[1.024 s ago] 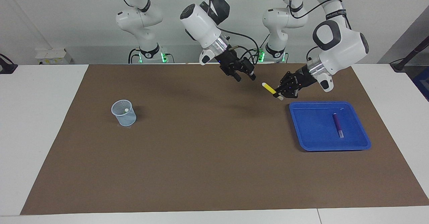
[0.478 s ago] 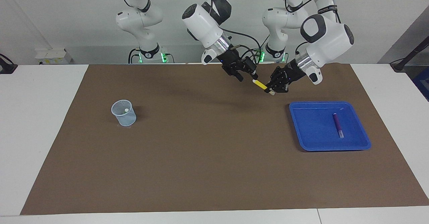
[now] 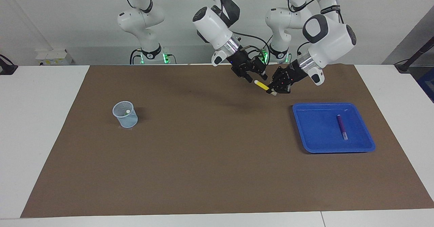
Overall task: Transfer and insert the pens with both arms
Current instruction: 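Grasp the yellow pen end with the right gripper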
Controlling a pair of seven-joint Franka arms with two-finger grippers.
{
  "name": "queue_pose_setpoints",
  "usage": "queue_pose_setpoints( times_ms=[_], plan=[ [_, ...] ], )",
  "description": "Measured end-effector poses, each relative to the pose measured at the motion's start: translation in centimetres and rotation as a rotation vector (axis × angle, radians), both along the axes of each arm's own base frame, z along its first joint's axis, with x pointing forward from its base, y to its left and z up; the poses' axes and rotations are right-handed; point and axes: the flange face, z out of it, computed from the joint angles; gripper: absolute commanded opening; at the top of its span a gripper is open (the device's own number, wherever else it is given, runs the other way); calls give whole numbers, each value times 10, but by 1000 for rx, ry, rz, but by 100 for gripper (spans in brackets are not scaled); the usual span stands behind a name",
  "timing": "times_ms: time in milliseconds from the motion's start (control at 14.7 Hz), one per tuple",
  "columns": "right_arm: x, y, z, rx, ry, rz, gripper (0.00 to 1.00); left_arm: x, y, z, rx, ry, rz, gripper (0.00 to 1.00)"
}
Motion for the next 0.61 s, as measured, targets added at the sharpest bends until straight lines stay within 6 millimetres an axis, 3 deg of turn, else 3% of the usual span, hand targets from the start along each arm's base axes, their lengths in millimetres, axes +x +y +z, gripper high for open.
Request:
queue_pose_setpoints(
  times_ms=[205,614],
  plan=[
    [1,-1,0,0,0,-3,55,0,0,0,0,1,2,0],
    [7,-6,-1,-1,1,-14,54,-1,0,0,0,3,3,0]
  ],
)
